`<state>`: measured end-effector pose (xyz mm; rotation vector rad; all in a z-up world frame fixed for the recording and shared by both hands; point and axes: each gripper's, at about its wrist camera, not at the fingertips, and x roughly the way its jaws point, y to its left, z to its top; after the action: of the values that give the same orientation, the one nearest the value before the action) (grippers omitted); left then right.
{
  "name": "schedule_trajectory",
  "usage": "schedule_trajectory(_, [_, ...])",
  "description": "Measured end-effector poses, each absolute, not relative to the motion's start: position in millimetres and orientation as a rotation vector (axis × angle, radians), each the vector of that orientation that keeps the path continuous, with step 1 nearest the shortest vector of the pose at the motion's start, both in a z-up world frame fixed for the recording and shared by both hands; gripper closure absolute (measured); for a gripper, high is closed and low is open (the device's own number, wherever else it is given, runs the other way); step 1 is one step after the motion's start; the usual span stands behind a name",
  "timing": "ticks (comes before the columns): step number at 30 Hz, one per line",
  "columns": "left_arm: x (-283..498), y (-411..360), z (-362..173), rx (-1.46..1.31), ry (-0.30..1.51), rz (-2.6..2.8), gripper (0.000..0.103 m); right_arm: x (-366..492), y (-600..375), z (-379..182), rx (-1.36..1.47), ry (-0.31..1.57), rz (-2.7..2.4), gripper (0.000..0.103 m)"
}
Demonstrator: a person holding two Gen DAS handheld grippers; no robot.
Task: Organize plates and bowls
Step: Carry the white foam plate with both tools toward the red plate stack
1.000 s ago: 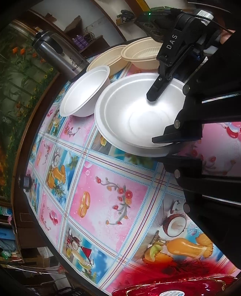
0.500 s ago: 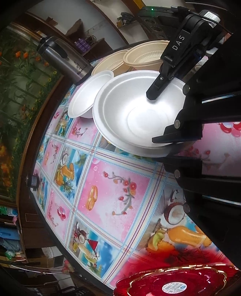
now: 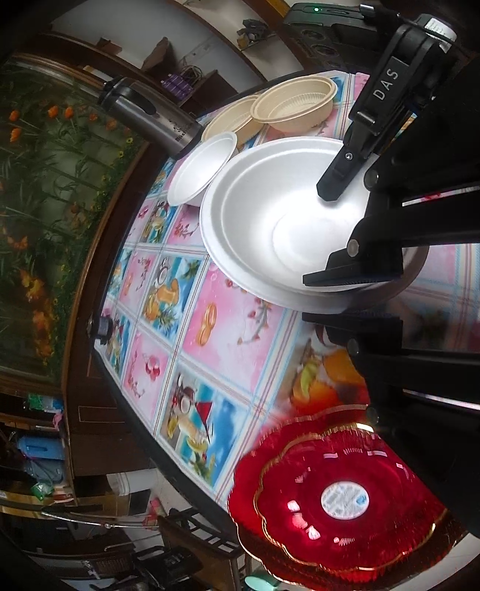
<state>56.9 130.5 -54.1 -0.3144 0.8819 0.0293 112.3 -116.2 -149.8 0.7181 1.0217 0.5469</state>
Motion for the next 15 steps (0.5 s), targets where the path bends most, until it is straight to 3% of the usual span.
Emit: schedule_trajectory(15, [2.1,188.5,-29.5,-0.274,0.754,0.140,0.093,86.0,-40.0,-110.4,0.614,1.014,0.664,0.092])
